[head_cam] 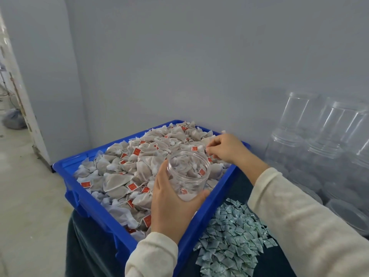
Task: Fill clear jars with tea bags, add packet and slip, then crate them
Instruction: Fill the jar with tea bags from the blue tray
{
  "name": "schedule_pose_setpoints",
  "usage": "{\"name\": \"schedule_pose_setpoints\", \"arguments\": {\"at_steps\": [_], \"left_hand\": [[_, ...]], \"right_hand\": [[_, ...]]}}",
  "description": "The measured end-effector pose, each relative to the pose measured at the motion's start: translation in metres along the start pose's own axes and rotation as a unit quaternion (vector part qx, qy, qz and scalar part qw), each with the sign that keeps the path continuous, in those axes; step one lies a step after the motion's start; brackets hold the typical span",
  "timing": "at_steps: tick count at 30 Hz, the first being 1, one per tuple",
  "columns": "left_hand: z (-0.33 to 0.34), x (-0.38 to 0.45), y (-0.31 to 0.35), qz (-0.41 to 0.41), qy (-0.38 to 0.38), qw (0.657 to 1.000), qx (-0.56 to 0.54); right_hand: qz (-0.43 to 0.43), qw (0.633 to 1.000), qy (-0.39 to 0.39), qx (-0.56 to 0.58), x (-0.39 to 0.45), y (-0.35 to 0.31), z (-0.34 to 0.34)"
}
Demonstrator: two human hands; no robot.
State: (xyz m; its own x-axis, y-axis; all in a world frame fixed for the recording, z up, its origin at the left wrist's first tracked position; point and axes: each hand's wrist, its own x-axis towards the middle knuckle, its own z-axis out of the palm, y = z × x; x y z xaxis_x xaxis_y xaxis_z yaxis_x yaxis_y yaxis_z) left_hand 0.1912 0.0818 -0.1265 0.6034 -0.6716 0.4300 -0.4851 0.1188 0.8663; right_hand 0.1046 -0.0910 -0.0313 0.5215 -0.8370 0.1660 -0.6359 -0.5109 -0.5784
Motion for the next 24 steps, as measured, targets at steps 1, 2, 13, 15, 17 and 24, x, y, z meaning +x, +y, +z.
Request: {"name": "schedule_pose_setpoints", "arguments": {"at_steps": [1, 2, 13, 15, 17, 24], "left_hand": [[0.000, 0.000, 0.000, -0.001, 0.001, 1.000, 0.000], [0.000, 0.000, 0.000, -0.001, 0.001, 1.000, -0.002], [0.001, -0.001, -0.003, -0.001, -0.003, 1.000, 0.008], [0.002, 0.000, -0.004, -0.005, -0.006, 1.000, 0.010], [0.002, 0.001, -0.005, -0.004, -0.008, 1.000, 0.012], [0.002, 0.001, -0.006, -0.001, -0.016, 1.000, 0.013]], "right_hand": [[-0.001, 0.999, -0.005, -0.048, 0.007, 0.008, 0.009], [0.002, 0.996, -0.006, -0.094, 0.014, 0.016, 0.018], [0.083, 0.948, -0.091, -0.294, 0.049, 0.074, 0.066], [0.091, 0.940, -0.086, -0.317, 0.049, 0.073, 0.070], [0.082, 0.942, -0.057, -0.319, 0.049, 0.073, 0.073], [0.058, 0.942, -0.020, -0.329, 0.043, 0.070, 0.074]]}}
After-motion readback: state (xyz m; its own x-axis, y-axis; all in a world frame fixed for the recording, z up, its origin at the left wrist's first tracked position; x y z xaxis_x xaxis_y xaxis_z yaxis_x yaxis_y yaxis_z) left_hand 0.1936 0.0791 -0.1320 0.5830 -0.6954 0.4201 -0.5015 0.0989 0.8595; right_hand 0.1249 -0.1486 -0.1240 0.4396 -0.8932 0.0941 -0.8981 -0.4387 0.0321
